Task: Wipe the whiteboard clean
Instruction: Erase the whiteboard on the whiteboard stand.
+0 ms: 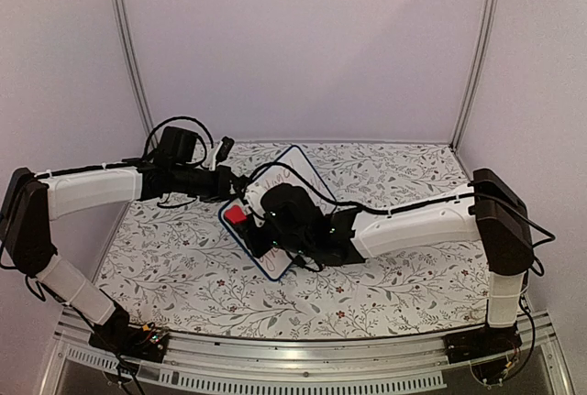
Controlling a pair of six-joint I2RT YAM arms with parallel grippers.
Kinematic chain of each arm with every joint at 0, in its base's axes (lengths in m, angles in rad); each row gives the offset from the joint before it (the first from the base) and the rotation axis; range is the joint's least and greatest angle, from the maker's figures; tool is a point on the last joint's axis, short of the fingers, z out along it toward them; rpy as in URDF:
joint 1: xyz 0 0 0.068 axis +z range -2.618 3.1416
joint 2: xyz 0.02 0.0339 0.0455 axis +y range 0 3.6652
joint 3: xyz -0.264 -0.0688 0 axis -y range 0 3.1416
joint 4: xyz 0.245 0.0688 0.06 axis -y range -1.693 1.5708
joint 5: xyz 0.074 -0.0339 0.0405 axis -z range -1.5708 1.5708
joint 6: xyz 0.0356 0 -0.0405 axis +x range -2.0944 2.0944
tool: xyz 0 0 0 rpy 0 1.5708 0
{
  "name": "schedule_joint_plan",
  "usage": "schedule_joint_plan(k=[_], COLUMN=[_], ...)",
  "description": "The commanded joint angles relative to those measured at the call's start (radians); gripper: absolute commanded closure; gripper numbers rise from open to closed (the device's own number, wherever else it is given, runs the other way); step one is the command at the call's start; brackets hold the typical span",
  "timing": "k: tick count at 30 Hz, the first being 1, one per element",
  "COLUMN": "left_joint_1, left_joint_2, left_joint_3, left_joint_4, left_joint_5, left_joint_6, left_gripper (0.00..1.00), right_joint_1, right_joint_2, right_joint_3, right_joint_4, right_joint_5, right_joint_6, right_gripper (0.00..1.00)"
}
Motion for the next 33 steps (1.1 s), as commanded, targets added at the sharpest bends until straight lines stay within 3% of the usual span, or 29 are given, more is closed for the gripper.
schedule_joint_plan(k=[1, 18, 33], left_joint_1=[-0.022, -0.023, -0.022], left_joint_2=[-0.023, -0.026, -0.024], left_joint_3=[-0.001, -0.003, -0.002], left_joint_4=[0.019, 0.021, 0.021], left_joint_5=[0.035, 0.035, 0.038], left_joint_6=[0.004, 0.002, 0.003], left_gripper=[1.0, 1.0, 1.0], right_joint_1=[0.014, -0.024, -0.079], right_joint_2=[-0.028, -0.084, -0.031], right_joint_3=[-0.053, -0.189, -0.056], right_joint_4=[-0.012, -0.005, -0.007], right_joint_5=[-0.02, 0.045, 0.012], right_joint_6=[-0.008, 0.071, 0.056], right_gripper=[0.77, 0.77, 0.77])
